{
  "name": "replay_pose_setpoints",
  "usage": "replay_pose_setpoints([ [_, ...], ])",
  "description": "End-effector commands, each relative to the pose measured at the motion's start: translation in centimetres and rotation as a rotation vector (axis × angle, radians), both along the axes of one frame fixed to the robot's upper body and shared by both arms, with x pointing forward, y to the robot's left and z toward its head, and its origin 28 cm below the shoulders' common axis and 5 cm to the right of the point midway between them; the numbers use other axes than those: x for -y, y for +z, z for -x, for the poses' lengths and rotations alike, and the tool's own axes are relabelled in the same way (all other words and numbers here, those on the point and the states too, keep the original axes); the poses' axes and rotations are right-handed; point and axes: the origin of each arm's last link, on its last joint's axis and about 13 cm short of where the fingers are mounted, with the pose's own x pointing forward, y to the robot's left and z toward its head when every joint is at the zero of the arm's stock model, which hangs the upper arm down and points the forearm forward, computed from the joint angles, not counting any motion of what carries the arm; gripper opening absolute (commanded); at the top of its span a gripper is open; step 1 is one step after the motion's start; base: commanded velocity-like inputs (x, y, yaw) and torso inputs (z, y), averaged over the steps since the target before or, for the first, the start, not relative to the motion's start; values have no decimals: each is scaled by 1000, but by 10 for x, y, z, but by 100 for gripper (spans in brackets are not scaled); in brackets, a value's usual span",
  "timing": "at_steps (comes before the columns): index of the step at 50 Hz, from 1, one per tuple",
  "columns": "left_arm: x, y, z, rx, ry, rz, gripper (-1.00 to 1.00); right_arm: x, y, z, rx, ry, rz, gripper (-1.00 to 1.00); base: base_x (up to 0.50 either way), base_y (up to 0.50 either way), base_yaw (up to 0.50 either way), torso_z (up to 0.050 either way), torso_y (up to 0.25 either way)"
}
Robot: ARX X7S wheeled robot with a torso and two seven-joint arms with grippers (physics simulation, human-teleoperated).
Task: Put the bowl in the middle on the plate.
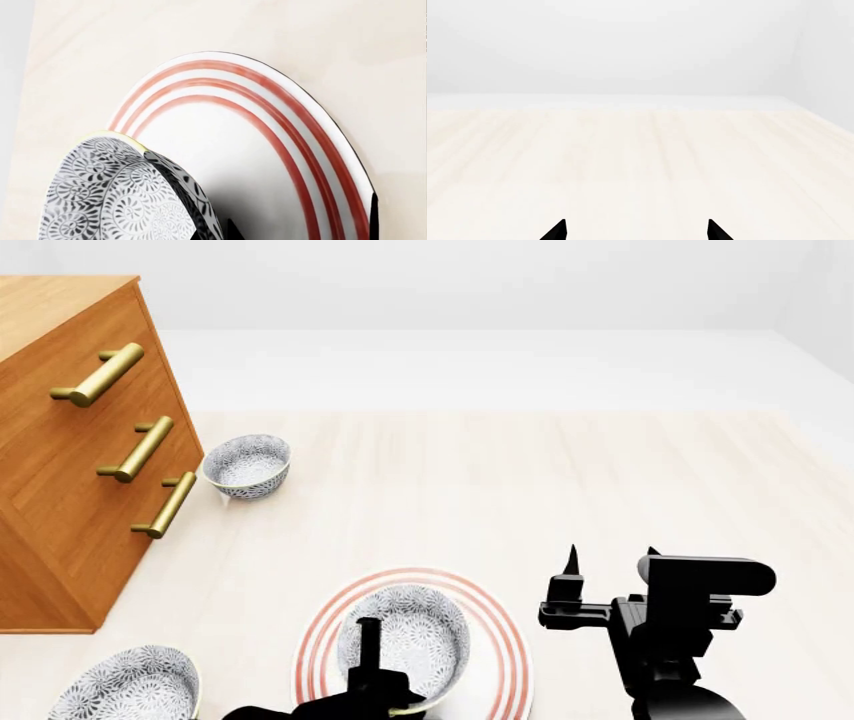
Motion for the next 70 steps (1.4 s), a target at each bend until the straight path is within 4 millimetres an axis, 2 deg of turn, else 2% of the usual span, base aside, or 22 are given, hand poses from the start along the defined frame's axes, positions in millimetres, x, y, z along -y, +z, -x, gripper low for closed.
replay_pose_setpoints([
  [1,0,4,-3,33,-1,6,-100,0,0,0,0,1,1,100,0,0,0,0,0],
  [2,0,4,-3,33,-2,3,-100,0,0,0,0,1,1,100,0,0,0,0,0],
  [3,0,4,-3,35,-7,0,100,0,1,0,1,1,1,100,0,0,0,0,0],
  [24,-3,13,3,50,-26,-12,100,-1,2,0,3,4,2,100,0,0,0,0,0],
  [31,-10,30,20,57,-54,-19,100,-1,0,0,1,5,1,100,0,0,0,0,0],
  [44,-22,69,32,121,-42,4,100,-3,1,-1,1,11,4,100,0,0,0,0,0],
  [48,-24,73,34,127,-50,46,100,-3,3,0,4,9,9,100,0,0,0,0,0],
  [53,-29,94,43,101,-53,169,100,-3,6,0,9,12,11,100,0,0,0,0,0],
  [55,-36,116,46,57,-66,283,100,-4,10,0,14,15,17,100,0,0,0,0,0],
  [58,-42,127,43,51,-62,346,100,-4,14,0,20,16,21,100,0,0,0,0,0],
  [61,-50,143,37,19,-38,486,100,-5,20,1,36,19,26,100,0,0,0,0,0],
  [66,-57,152,16,116,195,783,100,-6,29,5,82,37,57,100,0,0,0,0,0],
  [70,-65,155,14,79,310,972,100,-4,38,6,119,17,88,100,0,0,0,0,0],
])
